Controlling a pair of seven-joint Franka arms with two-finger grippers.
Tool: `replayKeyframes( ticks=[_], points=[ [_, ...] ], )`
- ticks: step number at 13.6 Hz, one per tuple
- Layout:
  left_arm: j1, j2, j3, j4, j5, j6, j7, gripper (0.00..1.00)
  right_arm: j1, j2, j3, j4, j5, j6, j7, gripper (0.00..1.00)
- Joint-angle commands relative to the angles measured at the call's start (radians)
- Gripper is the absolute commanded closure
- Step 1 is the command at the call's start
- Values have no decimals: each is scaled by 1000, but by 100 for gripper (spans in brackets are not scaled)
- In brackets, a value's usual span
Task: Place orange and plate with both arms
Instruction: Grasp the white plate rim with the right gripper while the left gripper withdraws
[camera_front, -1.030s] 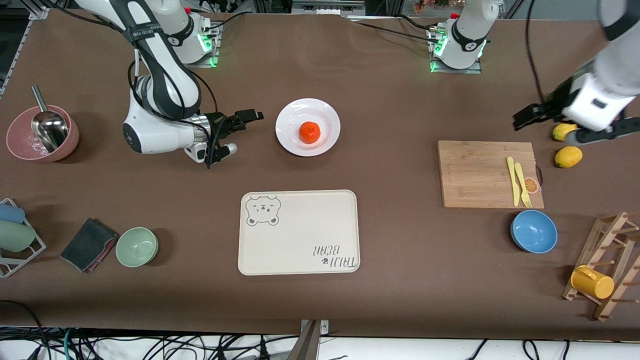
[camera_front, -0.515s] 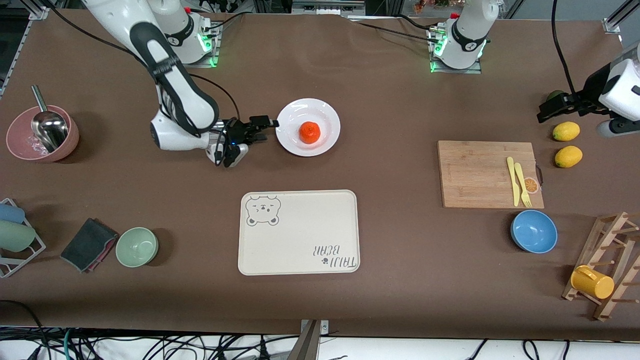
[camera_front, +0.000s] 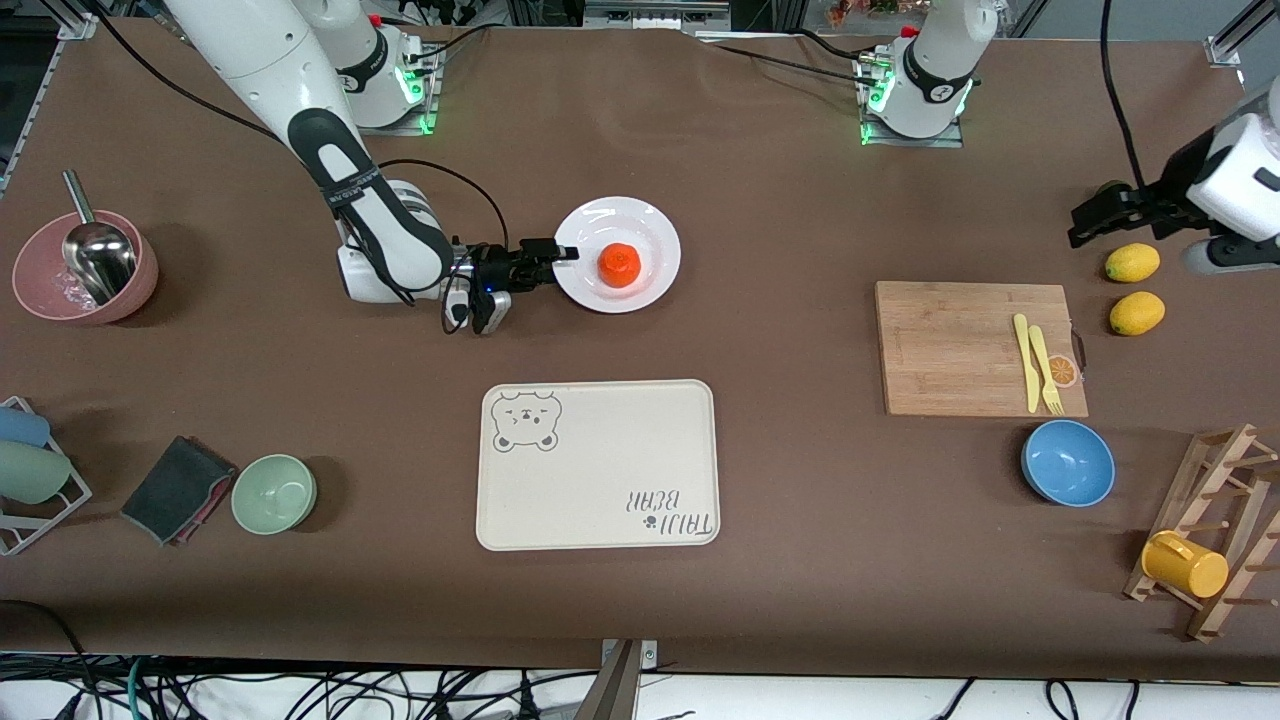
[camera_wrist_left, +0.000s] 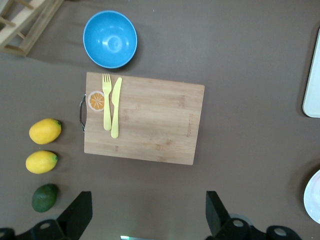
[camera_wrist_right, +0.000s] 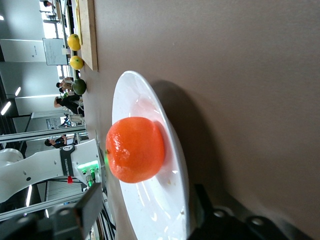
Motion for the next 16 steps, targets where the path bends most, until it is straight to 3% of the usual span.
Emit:
replayKeyframes(
  ticks=[1,4,9,14,16],
  points=[
    [-2,34,1,69,14,-45,34,0,12,13,6,7,27,12,-13,57],
    [-1,37,0,69,14,-45,40,0,12,21,4,9,27,12,-13,59],
    [5,37,7,64,14,-60,43,0,14,33,4,12,27,13,-16,86],
    [5,39,8,61,14,-60,29,0,6,33,4,20,27,0,-14,100],
    [5,37,8,63,14,-60,30,0,2,31,4,26,27,-2,-16,100]
  ],
)
